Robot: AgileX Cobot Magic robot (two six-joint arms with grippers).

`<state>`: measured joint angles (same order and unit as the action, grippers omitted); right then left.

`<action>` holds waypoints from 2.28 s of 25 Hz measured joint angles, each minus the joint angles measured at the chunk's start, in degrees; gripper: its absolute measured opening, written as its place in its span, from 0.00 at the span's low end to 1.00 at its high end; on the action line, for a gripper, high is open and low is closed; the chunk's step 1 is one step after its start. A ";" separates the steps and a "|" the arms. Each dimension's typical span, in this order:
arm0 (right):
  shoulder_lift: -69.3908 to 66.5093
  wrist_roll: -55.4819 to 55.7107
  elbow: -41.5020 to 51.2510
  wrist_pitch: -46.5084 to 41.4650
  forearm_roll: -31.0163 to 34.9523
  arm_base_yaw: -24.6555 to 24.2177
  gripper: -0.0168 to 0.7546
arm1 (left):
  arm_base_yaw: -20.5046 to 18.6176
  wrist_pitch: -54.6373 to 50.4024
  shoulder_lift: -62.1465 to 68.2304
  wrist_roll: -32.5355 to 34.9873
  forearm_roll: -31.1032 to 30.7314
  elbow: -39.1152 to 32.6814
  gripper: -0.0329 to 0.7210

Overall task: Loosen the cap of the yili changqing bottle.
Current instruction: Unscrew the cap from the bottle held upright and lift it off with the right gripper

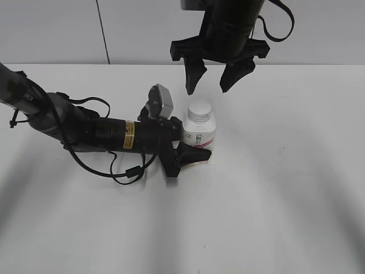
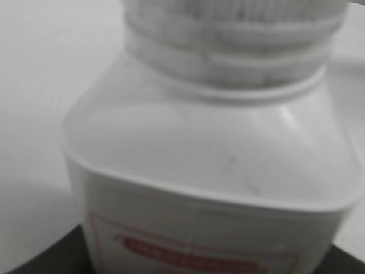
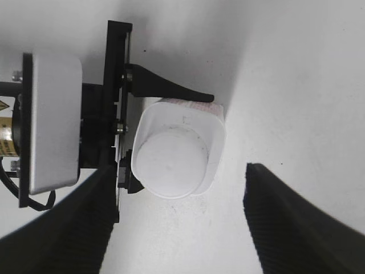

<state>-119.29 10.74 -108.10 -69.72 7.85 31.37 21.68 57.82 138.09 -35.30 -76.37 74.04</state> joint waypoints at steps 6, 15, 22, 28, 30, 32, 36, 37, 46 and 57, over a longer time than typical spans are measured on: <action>-2.91 0.88 0.00 -0.05 0.56 0.00 0.73 | 0.00 0.00 0.00 0.00 0.00 0.00 0.58; -4.08 1.02 0.06 -0.05 2.11 0.00 0.73 | 0.00 0.00 0.00 -0.07 0.00 0.00 0.58; -4.08 1.02 0.06 -0.05 2.41 0.00 0.73 | 0.00 0.00 0.00 -0.13 -0.05 0.00 0.58; -4.84 1.07 0.06 -0.05 2.73 0.00 0.73 | 0.00 0.00 0.00 -0.19 -0.05 0.00 0.58; -4.89 1.07 0.06 -0.05 2.90 0.00 0.73 | 0.00 0.00 0.00 -0.19 -0.05 0.00 0.58; -4.89 1.07 0.06 -0.05 2.96 0.00 0.73 | 0.00 0.00 0.00 -0.19 -0.05 0.00 0.58; -4.91 1.07 0.06 -0.05 2.96 0.00 0.73 | 0.00 0.00 0.00 -0.19 -0.05 0.00 0.58; -4.95 1.07 0.06 -0.05 2.96 0.00 0.72 | 0.00 0.00 0.00 -0.19 -0.05 0.00 0.58; -4.97 1.07 0.06 -0.05 3.13 0.00 0.53 | 0.00 0.00 0.00 -0.19 -0.05 0.00 0.58; -4.97 -14.52 0.06 -0.05 2.75 0.00 0.53 | 0.00 0.00 0.00 -0.24 -0.05 0.00 0.58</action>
<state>-124.27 -3.78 -108.04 -69.77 10.60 31.37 21.68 57.82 138.09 -35.54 -76.42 74.04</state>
